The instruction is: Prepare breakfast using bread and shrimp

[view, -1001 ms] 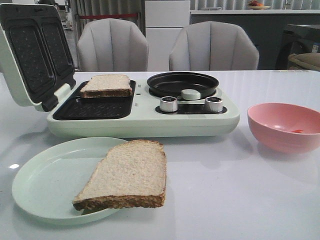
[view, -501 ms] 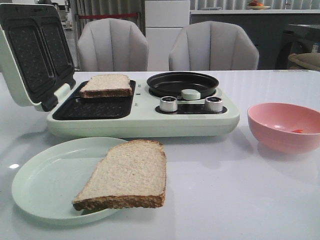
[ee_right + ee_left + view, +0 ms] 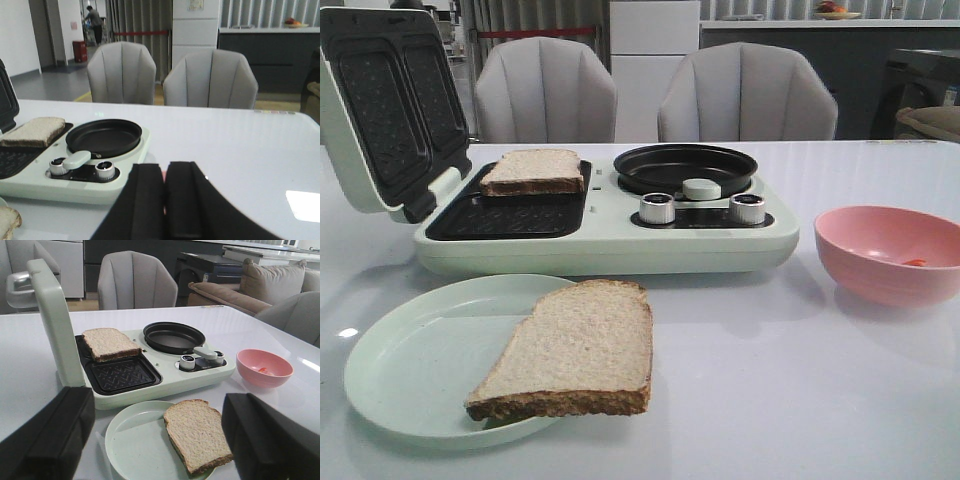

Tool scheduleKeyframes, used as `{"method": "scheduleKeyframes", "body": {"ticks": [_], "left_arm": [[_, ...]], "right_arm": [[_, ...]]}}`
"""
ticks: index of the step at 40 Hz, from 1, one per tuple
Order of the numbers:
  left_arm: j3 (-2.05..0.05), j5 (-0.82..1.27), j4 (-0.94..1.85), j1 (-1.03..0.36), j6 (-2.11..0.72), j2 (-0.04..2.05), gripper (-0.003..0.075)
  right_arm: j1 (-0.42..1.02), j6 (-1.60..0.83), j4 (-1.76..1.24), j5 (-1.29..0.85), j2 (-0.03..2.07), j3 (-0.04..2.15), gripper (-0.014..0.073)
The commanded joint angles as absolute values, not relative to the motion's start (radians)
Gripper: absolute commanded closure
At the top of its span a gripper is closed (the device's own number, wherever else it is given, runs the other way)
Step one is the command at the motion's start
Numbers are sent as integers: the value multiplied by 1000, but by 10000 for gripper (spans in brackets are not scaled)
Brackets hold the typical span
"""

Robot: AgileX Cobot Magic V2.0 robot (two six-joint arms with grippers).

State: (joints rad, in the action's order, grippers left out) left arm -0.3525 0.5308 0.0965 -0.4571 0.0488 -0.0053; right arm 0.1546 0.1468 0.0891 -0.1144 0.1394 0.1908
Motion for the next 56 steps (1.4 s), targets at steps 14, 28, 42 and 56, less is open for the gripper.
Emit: {"method": "scheduleKeyframes", "body": {"ticks": [14, 28, 42, 56], "left_arm": [[-378, 446, 110, -464, 63, -21, 136], [-378, 446, 110, -464, 63, -21, 136], [-378, 446, 110, -464, 63, -21, 136], [-378, 446, 110, -464, 63, -21, 136]], "right_arm": [[153, 143, 86, -108, 291, 267, 384], [173, 143, -28, -304, 571, 432, 13], [357, 141, -382, -375, 975, 592, 13], [554, 137, -476, -310, 1376, 752, 13]]}}
